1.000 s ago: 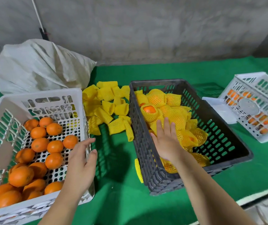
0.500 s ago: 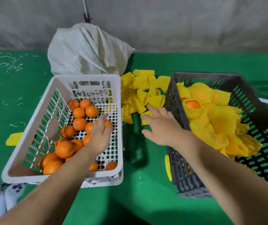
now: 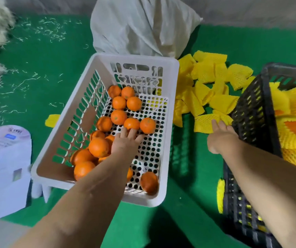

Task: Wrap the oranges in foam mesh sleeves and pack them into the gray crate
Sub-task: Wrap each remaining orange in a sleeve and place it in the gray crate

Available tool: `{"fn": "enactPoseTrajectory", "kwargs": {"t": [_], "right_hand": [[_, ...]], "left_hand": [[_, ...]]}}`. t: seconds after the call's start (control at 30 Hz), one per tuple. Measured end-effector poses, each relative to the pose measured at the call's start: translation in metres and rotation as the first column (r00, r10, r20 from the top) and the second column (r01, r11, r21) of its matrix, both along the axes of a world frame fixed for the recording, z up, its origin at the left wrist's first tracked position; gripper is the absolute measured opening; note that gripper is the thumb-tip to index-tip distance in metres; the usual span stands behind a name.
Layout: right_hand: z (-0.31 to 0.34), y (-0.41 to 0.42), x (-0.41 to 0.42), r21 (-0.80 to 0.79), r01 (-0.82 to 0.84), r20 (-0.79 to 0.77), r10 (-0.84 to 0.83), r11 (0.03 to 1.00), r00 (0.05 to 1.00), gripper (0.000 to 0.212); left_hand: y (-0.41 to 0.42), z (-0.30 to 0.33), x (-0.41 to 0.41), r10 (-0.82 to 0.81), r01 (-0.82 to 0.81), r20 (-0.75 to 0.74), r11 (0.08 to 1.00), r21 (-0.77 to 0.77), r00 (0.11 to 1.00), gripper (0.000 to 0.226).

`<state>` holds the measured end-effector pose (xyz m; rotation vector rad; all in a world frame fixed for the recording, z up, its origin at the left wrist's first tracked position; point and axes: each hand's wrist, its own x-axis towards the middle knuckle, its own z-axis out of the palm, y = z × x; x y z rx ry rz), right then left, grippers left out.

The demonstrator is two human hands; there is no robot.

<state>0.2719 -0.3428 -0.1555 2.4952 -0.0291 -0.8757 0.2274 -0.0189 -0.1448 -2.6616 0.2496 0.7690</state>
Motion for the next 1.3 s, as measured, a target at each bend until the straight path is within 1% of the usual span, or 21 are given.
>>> {"fn": "enactPoseTrajectory", "kwargs": {"t": [0.07,0.13,0.17,0.23,0.3,0.33,0.37,0.43,0.47,0.53,0.57,0.6,0.67,0.7,0.73,0.77,0.87,1.0,1.07,1.17,1.3], "right_hand": [[-0.005,0.006,0.005,-0.004,0.000,-0.027,0.000,1.000,1.000,0.076],[-0.010,0.014,-0.001,0.033,0.011,-0.001,-0.011,0.999,1.000,0.082],[-0.009,0.021,-0.005,0.071,0.021,0.044,-0.024,0.997,0.999,0.083],[0.004,0.040,-0.009,0.204,0.002,0.176,-0.039,0.979,0.984,0.064],[0.027,0.061,-0.007,0.419,0.012,0.264,-0.134,0.908,0.955,0.042],[0.041,0.071,-0.007,0.569,0.030,0.269,-0.221,0.822,0.937,0.038],[0.056,0.081,-0.009,0.725,0.062,0.233,-0.328,0.686,0.916,0.036],[0.087,0.095,-0.025,0.938,0.087,0.113,-0.533,0.337,0.838,0.032],[0.100,0.099,-0.038,0.981,0.071,0.059,-0.622,0.182,0.781,0.030],[0.122,0.107,-0.074,0.998,0.007,-0.046,-0.741,-0.056,0.669,0.034],[0.129,0.112,-0.095,0.985,-0.016,-0.124,-0.767,-0.173,0.629,0.041],[0.135,0.118,-0.116,0.952,-0.027,-0.226,-0.765,-0.303,0.603,0.051],[0.143,0.131,-0.152,0.841,-0.035,-0.438,-0.716,-0.540,0.544,0.066],[0.145,0.135,-0.164,0.795,-0.065,-0.492,-0.703,-0.604,0.514,0.066],[0.147,0.138,-0.171,0.777,-0.107,-0.501,-0.712,-0.621,0.493,0.061],[0.150,0.140,-0.175,0.788,-0.149,-0.473,-0.742,-0.598,0.476,0.054],[0.156,0.137,-0.180,0.863,-0.228,-0.308,-0.827,-0.451,0.470,0.035],[0.150,0.131,-0.186,0.938,-0.244,-0.100,-0.865,-0.247,0.492,0.033],[0.146,0.126,-0.186,0.935,-0.260,-0.086,-0.864,-0.242,0.496,0.040],[0.142,0.115,-0.183,0.927,-0.261,-0.104,-0.856,-0.268,0.507,0.053],[0.141,0.105,-0.182,0.956,-0.276,0.067,-0.844,-0.097,0.532,0.024]], "left_hand": [[0.002,-0.002,0.001,0.038,-0.039,0.009,0.999,0.016,0.999,0.075],[0.001,-0.001,0.002,0.102,-0.101,0.022,0.994,-0.034,0.995,0.059],[-0.001,0.001,0.003,0.148,-0.145,0.026,0.985,-0.095,0.989,0.054],[-0.001,0.010,0.008,0.278,-0.263,0.010,0.921,-0.287,0.961,0.053],[0.001,0.026,0.010,0.426,-0.366,-0.010,0.765,-0.530,0.905,0.062],[0.002,0.037,0.010,0.507,-0.407,-0.045,0.633,-0.658,0.861,0.068],[0.001,0.048,0.007,0.572,-0.431,-0.113,0.460,-0.776,0.813,0.072],[-0.005,0.072,-0.006,0.614,-0.417,-0.285,0.080,-0.905,0.736,0.070],[-0.009,0.084,-0.016,0.608,-0.381,-0.344,-0.074,-0.922,0.716,0.061],[-0.021,0.103,-0.040,0.583,-0.286,-0.425,-0.319,-0.904,0.692,0.028],[-0.029,0.111,-0.054,0.557,-0.262,-0.471,-0.415,-0.871,0.684,0.020],[-0.037,0.115,-0.069,0.527,-0.256,-0.508,-0.479,-0.840,0.681,0.022],[-0.053,0.117,-0.096,0.454,-0.285,-0.583,-0.568,-0.772,0.674,0.040],[-0.060,0.116,-0.108,0.412,-0.301,-0.618,-0.610,-0.733,0.670,0.047],[-0.066,0.114,-0.117,0.380,-0.303,-0.637,-0.643,-0.703,0.670,0.052],[-0.069,0.113,-0.124,0.368,-0.290,-0.637,-0.662,-0.691,0.677,0.053],[-0.066,0.111,-0.133,0.331,-0.250,-0.590,-0.678,-0.691,0.736,0.054],[-0.056,0.109,-0.138,0.153,-0.341,-0.542,-0.630,-0.697,0.826,0.075],[-0.055,0.110,-0.139,0.068,-0.385,-0.519,-0.591,-0.709,0.852,0.081],[-0.058,0.114,-0.136,-0.026,-0.428,-0.511,-0.583,-0.690,0.859,0.078],[-0.061,0.113,-0.134,-0.043,-0.464,-0.548,-0.589,-0.661,0.836,0.075]]}}
